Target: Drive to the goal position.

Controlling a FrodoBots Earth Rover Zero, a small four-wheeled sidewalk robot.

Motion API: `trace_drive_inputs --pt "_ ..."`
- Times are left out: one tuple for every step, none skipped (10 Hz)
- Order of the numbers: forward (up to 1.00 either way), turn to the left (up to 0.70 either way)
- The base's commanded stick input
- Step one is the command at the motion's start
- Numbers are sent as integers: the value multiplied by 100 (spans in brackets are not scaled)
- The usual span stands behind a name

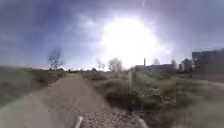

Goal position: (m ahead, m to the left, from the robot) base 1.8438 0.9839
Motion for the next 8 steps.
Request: trace_drive_inputs --pt "50 0" --pt "50 0" --pt "48 0" --pt "41 0" --pt "32 3" --pt "24 18" --pt "22 40" --pt "20 41"
